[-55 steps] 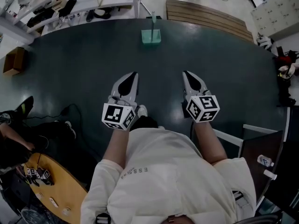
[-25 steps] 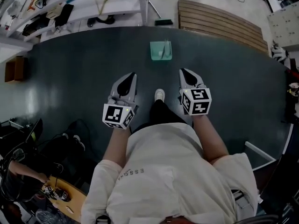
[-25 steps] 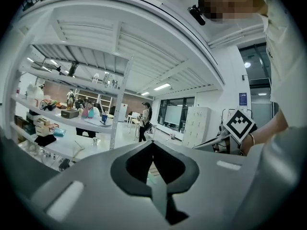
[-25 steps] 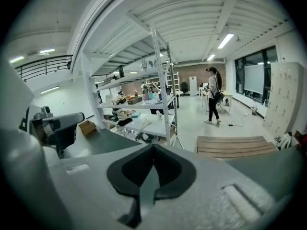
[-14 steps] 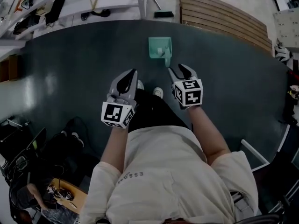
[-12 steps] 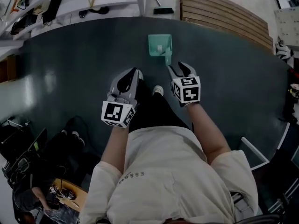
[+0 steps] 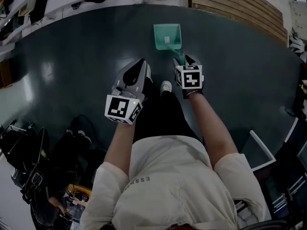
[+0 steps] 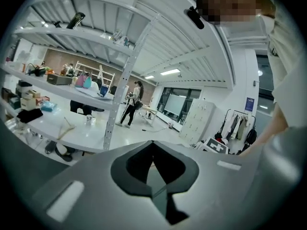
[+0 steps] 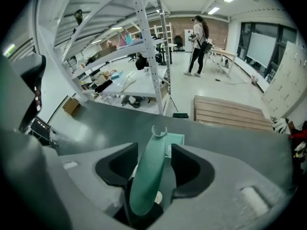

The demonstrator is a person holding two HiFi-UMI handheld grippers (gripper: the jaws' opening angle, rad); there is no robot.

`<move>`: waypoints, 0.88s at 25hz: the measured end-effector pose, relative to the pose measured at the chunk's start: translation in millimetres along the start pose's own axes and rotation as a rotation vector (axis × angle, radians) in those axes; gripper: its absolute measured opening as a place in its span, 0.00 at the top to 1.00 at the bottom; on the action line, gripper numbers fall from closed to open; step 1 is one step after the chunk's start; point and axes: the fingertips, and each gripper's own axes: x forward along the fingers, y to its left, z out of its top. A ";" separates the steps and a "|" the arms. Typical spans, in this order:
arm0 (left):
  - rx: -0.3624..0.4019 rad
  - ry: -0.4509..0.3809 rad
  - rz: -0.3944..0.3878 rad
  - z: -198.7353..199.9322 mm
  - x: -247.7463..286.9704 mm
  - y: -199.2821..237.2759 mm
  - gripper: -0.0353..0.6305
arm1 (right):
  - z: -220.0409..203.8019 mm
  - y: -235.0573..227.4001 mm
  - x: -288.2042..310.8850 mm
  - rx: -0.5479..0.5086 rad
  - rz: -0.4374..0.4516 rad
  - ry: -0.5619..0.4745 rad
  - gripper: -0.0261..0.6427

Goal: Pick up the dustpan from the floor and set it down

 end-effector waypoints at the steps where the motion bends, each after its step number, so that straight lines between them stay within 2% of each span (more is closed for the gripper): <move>1: -0.005 -0.001 -0.004 -0.4 6.8 5.0 0.93 | 1.2 -2.1 7.8 -0.002 -0.013 0.007 0.66; 5: -0.025 0.011 -0.020 -7.4 24.0 19.2 0.93 | 1.9 -3.5 32.4 -0.001 -0.034 0.020 0.68; 10: -0.069 0.026 -0.026 -10.6 24.2 25.8 0.93 | 0.3 -6.6 40.6 0.025 -0.047 0.023 0.75; 13: -0.082 0.049 -0.024 -16.0 18.1 26.6 0.93 | 2.7 -14.1 36.4 0.058 -0.101 0.003 0.80; 14: -0.093 0.059 -0.024 -19.0 16.2 25.4 0.93 | 4.1 -16.8 34.3 0.049 -0.123 -0.005 0.84; 16: -0.122 0.074 -0.030 -24.1 13.7 21.8 0.93 | 5.2 -21.5 29.7 0.011 -0.148 -0.008 0.85; 18: -0.137 0.072 -0.035 -19.6 12.5 18.9 0.93 | 6.2 -24.3 22.4 0.011 -0.152 -0.005 0.85; 22: -0.111 0.040 -0.044 0.0 7.2 12.4 0.93 | 7.7 -23.1 -4.7 0.041 -0.148 -0.013 0.85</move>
